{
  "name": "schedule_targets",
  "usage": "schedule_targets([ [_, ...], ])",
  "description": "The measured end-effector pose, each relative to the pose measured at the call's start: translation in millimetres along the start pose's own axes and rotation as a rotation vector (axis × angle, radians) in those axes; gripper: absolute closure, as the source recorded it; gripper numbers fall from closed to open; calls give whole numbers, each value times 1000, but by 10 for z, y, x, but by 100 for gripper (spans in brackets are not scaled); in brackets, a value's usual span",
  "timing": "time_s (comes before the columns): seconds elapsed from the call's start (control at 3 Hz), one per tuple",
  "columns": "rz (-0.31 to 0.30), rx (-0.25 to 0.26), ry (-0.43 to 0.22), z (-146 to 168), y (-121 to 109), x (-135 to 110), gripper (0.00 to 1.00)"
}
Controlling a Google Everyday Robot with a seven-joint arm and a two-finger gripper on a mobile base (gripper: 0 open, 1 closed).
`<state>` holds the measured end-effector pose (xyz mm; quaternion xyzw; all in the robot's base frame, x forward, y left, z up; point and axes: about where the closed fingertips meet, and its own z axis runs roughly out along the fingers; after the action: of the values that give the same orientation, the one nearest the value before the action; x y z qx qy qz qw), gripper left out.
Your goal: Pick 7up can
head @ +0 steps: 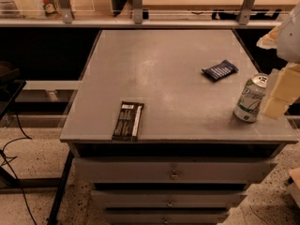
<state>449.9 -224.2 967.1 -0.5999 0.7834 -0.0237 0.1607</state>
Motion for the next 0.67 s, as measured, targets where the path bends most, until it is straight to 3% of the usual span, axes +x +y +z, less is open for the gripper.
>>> schedule_targets([
  [0.67,-1,-59,-38,490,-114,30,0],
])
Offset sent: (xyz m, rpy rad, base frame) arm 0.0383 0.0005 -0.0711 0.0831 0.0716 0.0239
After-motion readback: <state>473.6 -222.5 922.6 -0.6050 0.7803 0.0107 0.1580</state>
